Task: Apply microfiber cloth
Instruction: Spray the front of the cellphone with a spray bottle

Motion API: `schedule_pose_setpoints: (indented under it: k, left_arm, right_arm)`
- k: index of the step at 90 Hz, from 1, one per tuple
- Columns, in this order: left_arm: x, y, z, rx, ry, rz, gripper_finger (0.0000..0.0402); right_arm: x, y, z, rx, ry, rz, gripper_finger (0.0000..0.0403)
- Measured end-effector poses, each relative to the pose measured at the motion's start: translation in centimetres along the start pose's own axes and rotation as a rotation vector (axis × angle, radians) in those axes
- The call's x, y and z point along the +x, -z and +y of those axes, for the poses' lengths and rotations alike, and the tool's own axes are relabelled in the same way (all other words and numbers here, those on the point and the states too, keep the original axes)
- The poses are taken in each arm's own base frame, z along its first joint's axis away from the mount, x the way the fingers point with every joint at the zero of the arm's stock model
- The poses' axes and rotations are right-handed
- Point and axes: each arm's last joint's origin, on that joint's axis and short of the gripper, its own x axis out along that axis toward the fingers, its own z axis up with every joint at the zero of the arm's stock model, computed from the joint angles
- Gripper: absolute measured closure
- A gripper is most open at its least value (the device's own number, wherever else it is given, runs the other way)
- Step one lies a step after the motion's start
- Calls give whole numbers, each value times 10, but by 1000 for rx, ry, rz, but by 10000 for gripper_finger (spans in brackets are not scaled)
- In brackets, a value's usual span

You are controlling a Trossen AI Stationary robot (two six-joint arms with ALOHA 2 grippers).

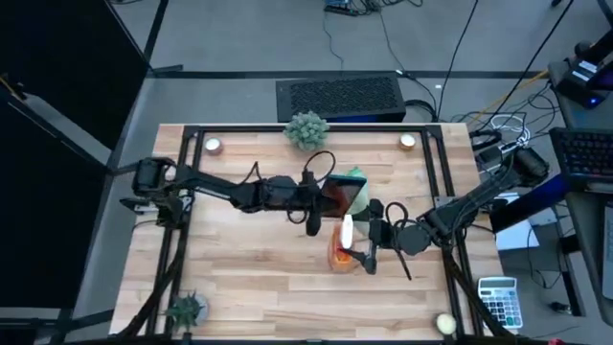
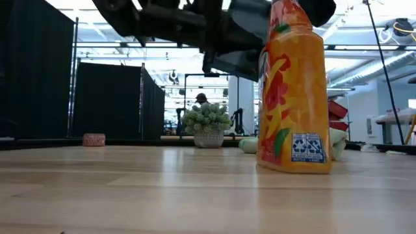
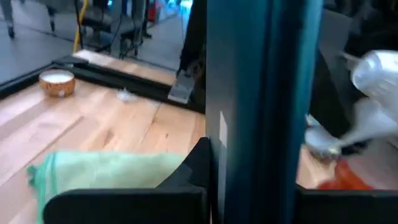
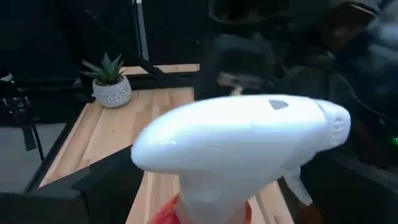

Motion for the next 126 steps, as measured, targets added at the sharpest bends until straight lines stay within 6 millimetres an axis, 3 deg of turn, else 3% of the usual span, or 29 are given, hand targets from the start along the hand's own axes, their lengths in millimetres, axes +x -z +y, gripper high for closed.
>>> schedule_pose_setpoints:
  k: [22,59,107,117,126]
  left_arm:
    - [25,15,-4,-81,57,41,399]
    - [24,11,-7,-152,49,26,390]
    - [24,10,-7,-149,42,23,387]
    - [24,10,-7,-149,41,21,387]
    - [24,10,-7,-149,42,22,387]
  right_arm:
    - [0,0,-1,-5,0,5,22]
    - [1,1,-2,-27,10,8,88]
    - [1,1,-1,-20,-1,12,223]
    - [1,1,-1,-23,0,14,224]
    - [1,1,-1,-27,3,14,200]
